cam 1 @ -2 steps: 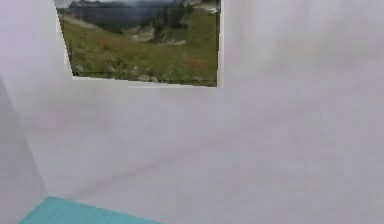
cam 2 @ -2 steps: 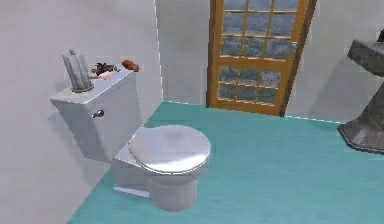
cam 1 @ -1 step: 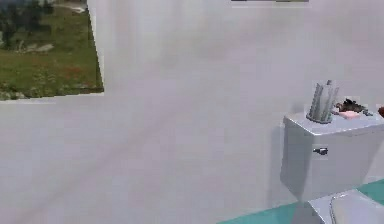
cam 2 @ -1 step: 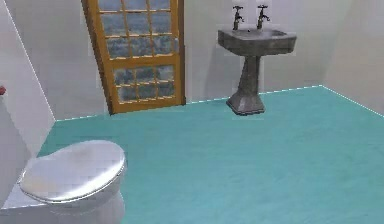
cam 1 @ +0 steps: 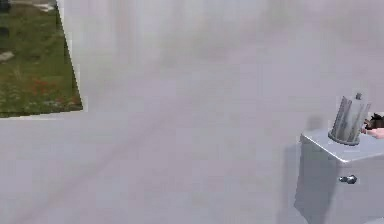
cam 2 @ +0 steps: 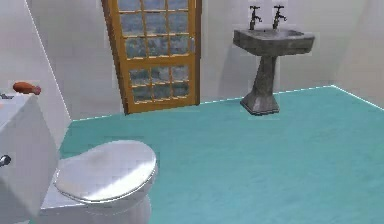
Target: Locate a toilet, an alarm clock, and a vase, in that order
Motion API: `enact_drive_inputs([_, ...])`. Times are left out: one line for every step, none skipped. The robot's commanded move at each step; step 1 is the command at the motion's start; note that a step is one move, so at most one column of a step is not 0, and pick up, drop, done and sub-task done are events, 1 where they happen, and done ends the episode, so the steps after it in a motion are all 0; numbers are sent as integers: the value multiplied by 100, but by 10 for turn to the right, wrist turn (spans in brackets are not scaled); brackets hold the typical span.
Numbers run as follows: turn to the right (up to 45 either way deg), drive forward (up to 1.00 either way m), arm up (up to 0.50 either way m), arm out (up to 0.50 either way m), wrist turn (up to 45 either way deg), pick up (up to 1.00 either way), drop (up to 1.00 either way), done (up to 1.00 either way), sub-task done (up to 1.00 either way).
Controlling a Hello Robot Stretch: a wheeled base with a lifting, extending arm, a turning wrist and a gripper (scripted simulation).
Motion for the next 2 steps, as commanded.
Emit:
enact_drive_inputs([450,0,0,0,0,0,0,0,0])
enact_drive_inputs([450,0,0,0,0,0,0,0,0])
